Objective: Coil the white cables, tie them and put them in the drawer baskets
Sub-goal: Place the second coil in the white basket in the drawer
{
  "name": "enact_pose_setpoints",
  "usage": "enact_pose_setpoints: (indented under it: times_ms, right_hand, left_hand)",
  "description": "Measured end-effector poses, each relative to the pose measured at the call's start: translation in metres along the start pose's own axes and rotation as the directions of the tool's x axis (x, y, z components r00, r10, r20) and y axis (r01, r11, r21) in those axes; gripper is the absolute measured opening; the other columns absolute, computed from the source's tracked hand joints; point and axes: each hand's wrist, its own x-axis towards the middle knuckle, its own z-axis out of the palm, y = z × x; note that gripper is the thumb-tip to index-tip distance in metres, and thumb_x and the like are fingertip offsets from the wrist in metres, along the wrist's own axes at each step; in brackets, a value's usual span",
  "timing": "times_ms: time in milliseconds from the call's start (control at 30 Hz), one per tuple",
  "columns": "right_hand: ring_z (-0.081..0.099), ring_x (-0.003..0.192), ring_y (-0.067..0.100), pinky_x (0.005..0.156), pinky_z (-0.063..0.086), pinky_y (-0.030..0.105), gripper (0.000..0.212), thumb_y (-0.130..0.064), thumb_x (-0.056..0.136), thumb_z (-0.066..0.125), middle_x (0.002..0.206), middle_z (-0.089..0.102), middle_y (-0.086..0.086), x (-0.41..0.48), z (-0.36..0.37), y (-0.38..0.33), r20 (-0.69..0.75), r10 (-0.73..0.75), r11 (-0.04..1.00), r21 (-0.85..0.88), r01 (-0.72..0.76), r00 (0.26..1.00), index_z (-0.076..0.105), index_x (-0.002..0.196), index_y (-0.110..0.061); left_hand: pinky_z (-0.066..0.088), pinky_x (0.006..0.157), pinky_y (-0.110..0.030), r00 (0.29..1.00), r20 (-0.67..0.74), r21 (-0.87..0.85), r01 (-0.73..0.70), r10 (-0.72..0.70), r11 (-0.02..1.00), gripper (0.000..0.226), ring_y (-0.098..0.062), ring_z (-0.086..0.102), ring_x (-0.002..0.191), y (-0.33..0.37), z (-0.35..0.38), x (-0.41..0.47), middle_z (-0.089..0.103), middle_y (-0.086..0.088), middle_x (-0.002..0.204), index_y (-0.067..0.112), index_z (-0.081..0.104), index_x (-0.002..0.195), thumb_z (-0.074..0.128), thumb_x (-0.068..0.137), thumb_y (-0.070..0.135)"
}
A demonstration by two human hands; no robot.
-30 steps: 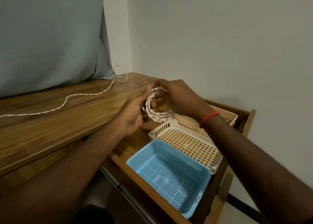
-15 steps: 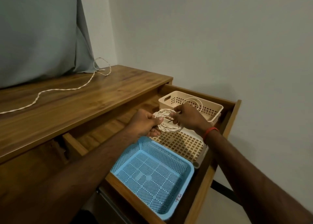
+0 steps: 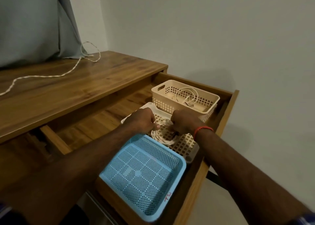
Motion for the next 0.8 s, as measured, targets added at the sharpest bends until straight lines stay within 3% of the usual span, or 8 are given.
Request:
enact_pose_setpoints:
  times_ms: [133, 300, 400, 533, 667, 800]
  right_hand:
    - [0.064, 0.095, 0.027, 0.077, 0.051, 0.034, 0.026, -0.025, 0.095, 0.067, 0.112, 0.069, 0.014, 0.002, 0.006, 0.001, 0.04, 0.004, 1.0, 0.025, -0.005, 0.999, 0.068, 0.113, -0.007]
    - [0.063, 0.092, 0.024, 0.076, 0.052, 0.034, 0.026, -0.025, 0.093, 0.069, 0.111, 0.069, 0.011, 0.001, 0.006, 0.002, 0.033, 0.027, 0.999, 0.027, -0.028, 0.999, 0.069, 0.115, -0.01]
    - [0.061, 0.091, 0.025, 0.076, 0.051, 0.034, 0.029, -0.028, 0.093, 0.069, 0.11, 0.068, 0.012, -0.001, 0.005, 0.003, 0.027, 0.055, 0.998, 0.024, -0.055, 0.998, 0.068, 0.114, -0.008]
    - [0.058, 0.087, 0.023, 0.076, 0.052, 0.034, 0.034, -0.039, 0.091, 0.07, 0.095, 0.062, 0.006, -0.004, 0.003, 0.002, -0.004, 0.078, 0.997, -0.003, -0.078, 0.997, 0.069, 0.113, -0.013]
    - [0.062, 0.095, 0.025, 0.087, 0.057, 0.042, 0.042, -0.046, 0.09, 0.07, 0.106, 0.067, 0.007, -0.011, 0.0, -0.003, -0.063, 0.08, 0.992, -0.097, -0.086, 0.995, 0.066, 0.117, -0.015]
    - [0.062, 0.095, 0.026, 0.079, 0.049, 0.039, 0.037, -0.042, 0.093, 0.067, 0.107, 0.067, 0.008, -0.019, -0.004, -0.005, -0.2, 0.065, 0.979, -0.176, -0.101, 0.978, 0.064, 0.118, -0.014]
  left_hand:
    - [0.056, 0.079, -0.038, 0.992, 0.124, 0.067, -0.037, 0.028, 0.997, 0.03, -0.022, 0.07, 0.082, 0.001, 0.007, 0.005, 0.075, -0.006, 0.087, 0.01, 0.077, 0.091, 0.075, 0.088, 0.04]
    - [0.056, 0.085, -0.039, 0.978, 0.201, -0.044, -0.056, 0.064, 0.997, 0.029, -0.021, 0.069, 0.085, -0.002, 0.008, 0.009, 0.075, -0.005, 0.091, 0.009, 0.075, 0.107, 0.068, 0.094, 0.034]
    - [0.049, 0.073, -0.032, 0.983, 0.169, -0.127, -0.044, 0.065, 0.991, 0.035, -0.016, 0.063, 0.071, 0.0, 0.006, 0.006, 0.071, -0.003, 0.078, 0.005, 0.069, 0.12, 0.066, 0.096, 0.03]
    - [0.047, 0.066, -0.027, 0.99, 0.13, -0.121, -0.032, 0.048, 0.992, 0.035, -0.014, 0.063, 0.07, 0.0, 0.006, 0.005, 0.075, -0.005, 0.089, 0.009, 0.071, 0.12, 0.061, 0.099, 0.036]
    - [0.05, 0.074, -0.028, 0.993, 0.095, -0.032, -0.071, 0.074, 0.997, 0.034, -0.013, 0.067, 0.084, -0.003, 0.003, 0.004, 0.075, -0.001, 0.097, 0.015, 0.074, 0.117, 0.057, 0.101, 0.04]
    - [0.054, 0.091, -0.04, 0.996, 0.038, 0.006, -0.083, 0.082, 0.997, 0.039, -0.019, 0.066, 0.097, -0.008, -0.002, 0.005, 0.073, -0.006, 0.116, 0.019, 0.07, 0.124, 0.055, 0.1, 0.046]
